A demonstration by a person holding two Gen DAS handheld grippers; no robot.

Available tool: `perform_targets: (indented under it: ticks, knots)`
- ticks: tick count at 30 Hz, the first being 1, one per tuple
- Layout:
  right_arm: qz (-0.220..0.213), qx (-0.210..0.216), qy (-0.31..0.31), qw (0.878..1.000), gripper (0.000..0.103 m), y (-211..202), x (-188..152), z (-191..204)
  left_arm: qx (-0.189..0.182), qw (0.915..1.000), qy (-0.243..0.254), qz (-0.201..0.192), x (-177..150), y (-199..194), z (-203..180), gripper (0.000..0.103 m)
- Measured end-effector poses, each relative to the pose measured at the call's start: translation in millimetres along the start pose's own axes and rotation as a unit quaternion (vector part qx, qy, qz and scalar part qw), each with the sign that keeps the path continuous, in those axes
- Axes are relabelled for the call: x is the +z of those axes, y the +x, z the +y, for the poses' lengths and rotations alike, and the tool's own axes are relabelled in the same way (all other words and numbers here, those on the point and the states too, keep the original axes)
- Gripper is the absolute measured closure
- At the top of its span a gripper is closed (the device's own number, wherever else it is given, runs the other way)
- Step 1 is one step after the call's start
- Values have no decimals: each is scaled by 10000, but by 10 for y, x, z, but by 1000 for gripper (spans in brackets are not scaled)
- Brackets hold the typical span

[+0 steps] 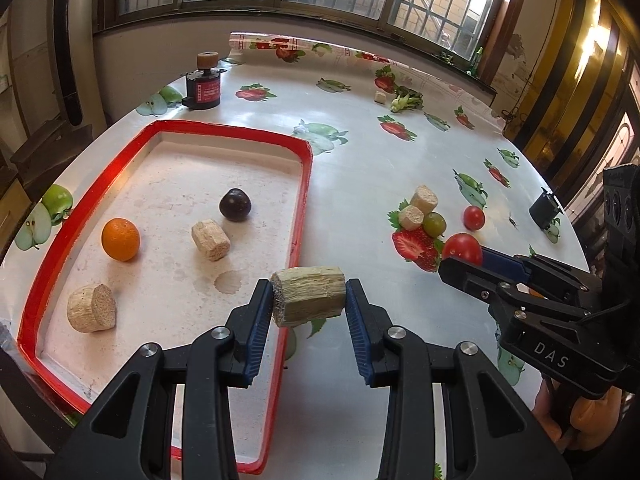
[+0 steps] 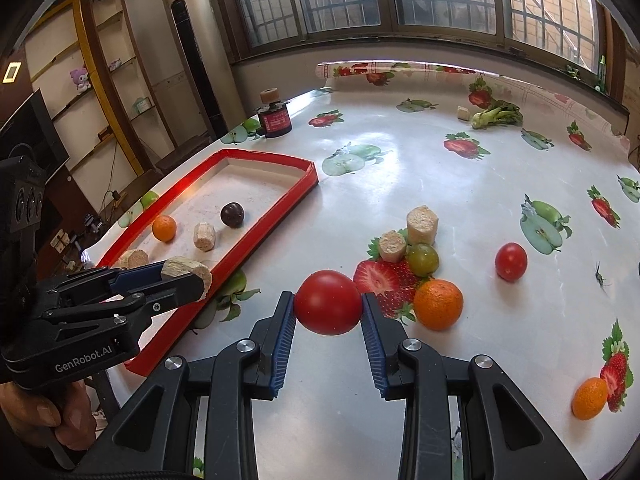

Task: Organize fruits
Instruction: 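Carry the beige log piece and red tomato in both grippers over the red tray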

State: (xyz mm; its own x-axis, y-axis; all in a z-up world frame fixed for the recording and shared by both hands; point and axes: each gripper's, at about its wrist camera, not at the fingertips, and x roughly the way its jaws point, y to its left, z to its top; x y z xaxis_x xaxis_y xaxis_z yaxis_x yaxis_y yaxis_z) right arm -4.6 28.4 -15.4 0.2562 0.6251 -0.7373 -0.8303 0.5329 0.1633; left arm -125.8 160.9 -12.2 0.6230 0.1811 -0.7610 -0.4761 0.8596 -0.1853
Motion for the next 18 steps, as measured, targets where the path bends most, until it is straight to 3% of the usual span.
perform_targets:
  ticks: [18]
  knots:
    - [63,366,-277,9989,69,431,444,388,364,9988,-323,-53,276,43,549,68]
